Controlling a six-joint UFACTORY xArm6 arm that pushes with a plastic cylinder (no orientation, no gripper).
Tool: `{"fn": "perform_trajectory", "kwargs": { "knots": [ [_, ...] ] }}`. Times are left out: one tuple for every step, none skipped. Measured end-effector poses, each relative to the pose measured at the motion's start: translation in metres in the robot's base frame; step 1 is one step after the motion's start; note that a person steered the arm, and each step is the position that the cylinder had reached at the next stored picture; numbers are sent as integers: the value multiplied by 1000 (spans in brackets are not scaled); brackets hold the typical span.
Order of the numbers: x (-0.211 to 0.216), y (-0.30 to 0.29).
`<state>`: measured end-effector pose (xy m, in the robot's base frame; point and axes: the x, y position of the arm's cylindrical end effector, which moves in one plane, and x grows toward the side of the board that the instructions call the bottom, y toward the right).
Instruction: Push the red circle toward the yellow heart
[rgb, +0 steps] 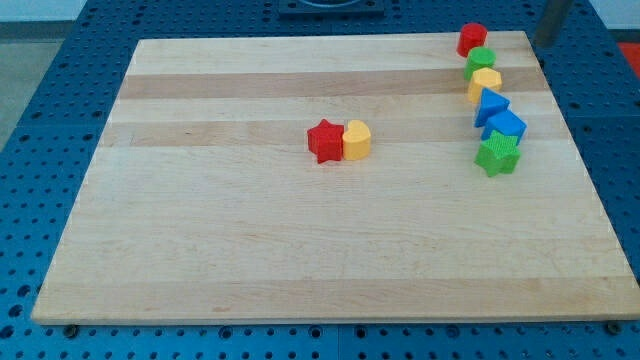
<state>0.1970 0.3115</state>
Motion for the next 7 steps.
{"fn": "perform_trajectory", "kwargs": {
  "knots": [
    [-6,-5],
    [-6,-33],
    [-6,-75],
    [-6,-99],
    [-6,-99],
    [-5,-99],
    [2,-99]
  ]
}}
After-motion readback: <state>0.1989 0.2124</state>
